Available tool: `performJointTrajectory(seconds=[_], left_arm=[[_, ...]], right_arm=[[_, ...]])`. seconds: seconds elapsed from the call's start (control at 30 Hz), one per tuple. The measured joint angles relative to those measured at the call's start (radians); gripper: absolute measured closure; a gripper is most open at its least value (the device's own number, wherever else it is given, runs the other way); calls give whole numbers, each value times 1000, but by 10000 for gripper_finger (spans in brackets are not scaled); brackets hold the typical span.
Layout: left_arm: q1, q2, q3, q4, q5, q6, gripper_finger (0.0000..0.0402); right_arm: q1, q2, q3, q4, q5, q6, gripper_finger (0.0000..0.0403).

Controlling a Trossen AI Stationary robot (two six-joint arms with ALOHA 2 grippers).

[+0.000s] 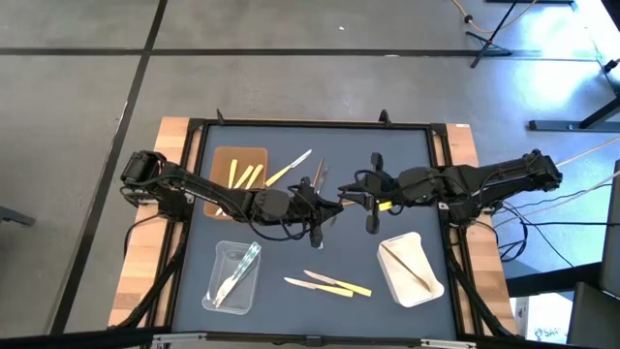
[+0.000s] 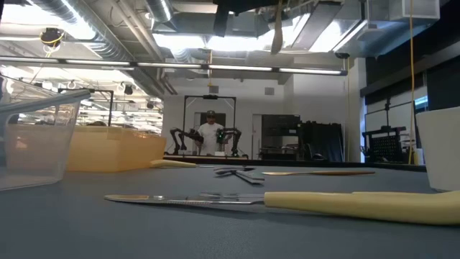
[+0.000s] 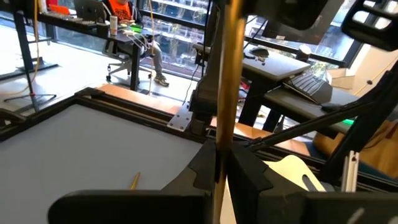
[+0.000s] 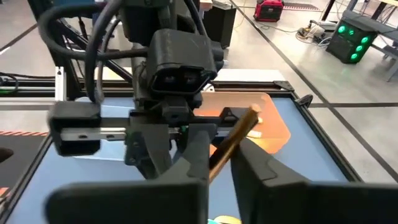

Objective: Sort silverware by color (type)
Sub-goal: Put the gold knife into the white bin

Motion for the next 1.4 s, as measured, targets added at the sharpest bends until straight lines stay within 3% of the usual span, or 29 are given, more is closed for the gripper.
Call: performJointTrajectory(seconds=[0.1, 0.5, 0.93, 1.2, 1.4], left_arm=[[0, 0, 0, 0, -3, 5, 383], [2, 0, 0, 2, -10, -17, 343], [2, 0, 0, -17, 1, -14, 267], [2, 0, 0, -74, 2, -14, 256], [2, 0, 0, -85, 1, -13, 256]], right_arm=[[0, 0, 0, 6, -6, 2, 394], [1, 0, 0, 8, -5, -2, 397], [0, -4, 0, -40, 2, 10, 401], [0, -74, 0, -182, -1, 161, 401], [0, -139, 0, -373, -91, 379, 401]])
